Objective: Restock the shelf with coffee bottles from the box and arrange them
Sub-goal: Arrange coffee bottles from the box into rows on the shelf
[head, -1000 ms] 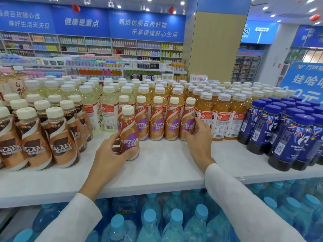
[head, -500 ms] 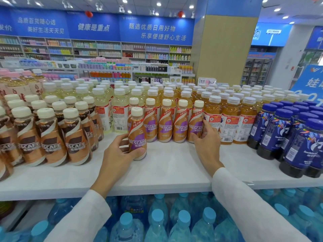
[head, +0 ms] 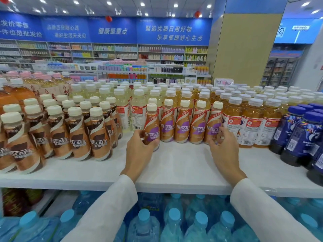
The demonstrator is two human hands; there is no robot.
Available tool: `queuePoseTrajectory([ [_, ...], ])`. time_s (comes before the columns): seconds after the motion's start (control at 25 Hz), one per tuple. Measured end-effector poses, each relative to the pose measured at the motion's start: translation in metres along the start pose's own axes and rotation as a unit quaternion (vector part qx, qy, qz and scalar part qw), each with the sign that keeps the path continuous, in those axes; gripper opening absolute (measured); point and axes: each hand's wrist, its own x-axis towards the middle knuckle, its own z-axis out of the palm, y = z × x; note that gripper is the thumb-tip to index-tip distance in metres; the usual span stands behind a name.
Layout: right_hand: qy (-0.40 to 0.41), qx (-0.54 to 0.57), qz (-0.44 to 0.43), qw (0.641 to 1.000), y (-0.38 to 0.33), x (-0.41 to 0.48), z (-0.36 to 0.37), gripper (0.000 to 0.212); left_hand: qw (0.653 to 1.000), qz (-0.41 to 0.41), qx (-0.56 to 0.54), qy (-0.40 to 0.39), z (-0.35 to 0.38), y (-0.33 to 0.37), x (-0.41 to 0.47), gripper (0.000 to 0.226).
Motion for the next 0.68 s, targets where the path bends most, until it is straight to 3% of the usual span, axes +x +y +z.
queuePoseTrajectory([
  [0.68, -0.005, -0.008, 0.011, 1.000, 0.002, 0.000, 0.000, 0.060, 1.000, 0.009, 0.010, 0.011, 0.006, -0.012, 0.013, 0.063],
])
